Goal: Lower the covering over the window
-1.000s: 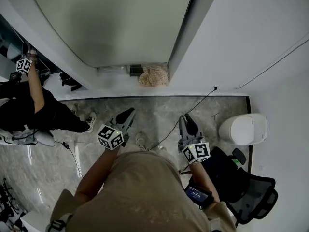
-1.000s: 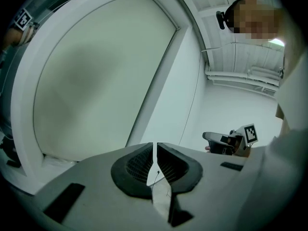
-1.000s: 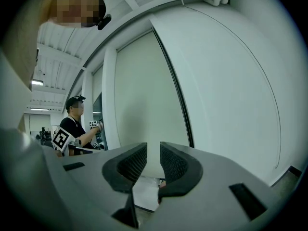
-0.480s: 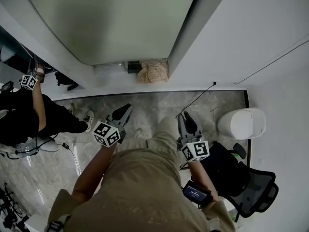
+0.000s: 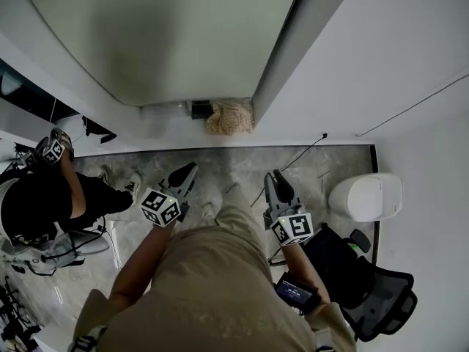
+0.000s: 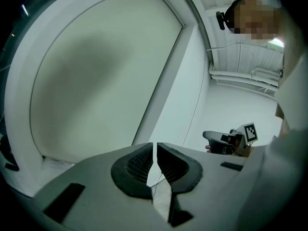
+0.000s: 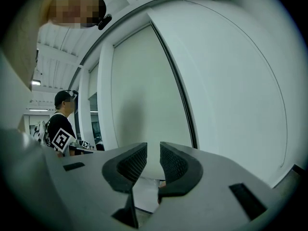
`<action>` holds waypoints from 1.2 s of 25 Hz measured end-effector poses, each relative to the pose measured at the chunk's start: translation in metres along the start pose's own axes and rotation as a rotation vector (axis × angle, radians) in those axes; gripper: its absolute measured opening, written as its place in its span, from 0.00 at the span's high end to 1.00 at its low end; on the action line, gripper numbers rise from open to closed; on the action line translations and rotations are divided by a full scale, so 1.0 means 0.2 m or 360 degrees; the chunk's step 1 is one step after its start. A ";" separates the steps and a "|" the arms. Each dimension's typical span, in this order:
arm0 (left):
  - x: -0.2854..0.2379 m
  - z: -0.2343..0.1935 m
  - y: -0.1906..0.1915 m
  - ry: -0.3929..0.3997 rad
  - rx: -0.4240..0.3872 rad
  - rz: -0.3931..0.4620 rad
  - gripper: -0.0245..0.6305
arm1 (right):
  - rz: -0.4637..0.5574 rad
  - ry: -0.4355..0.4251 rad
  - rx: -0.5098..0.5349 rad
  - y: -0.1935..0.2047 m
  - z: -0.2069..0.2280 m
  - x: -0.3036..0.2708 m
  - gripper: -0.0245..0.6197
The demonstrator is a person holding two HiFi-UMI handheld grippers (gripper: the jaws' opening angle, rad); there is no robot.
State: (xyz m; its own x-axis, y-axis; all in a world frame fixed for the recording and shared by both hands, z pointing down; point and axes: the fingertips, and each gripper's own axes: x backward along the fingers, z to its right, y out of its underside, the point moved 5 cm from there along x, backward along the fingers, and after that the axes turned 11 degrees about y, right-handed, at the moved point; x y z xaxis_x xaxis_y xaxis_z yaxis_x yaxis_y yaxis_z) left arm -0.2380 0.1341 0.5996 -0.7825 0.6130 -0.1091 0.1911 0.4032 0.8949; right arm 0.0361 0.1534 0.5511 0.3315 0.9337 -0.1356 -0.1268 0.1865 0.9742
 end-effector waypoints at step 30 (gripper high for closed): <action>-0.87 -0.21 -0.38 -0.0104 -0.0026 0.0059 0.90 | 0.0081 -0.0268 0.0037 -0.42 0.57 -0.71 0.85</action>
State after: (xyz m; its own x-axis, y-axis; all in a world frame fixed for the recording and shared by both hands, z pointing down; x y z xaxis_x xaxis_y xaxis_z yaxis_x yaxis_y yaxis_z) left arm -0.1411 -0.0312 0.5690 -0.7348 0.6703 -0.1034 0.2090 0.3688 0.9057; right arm 0.1056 -0.0304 0.5085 0.4773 0.8770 -0.0558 -0.1263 0.1313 0.9833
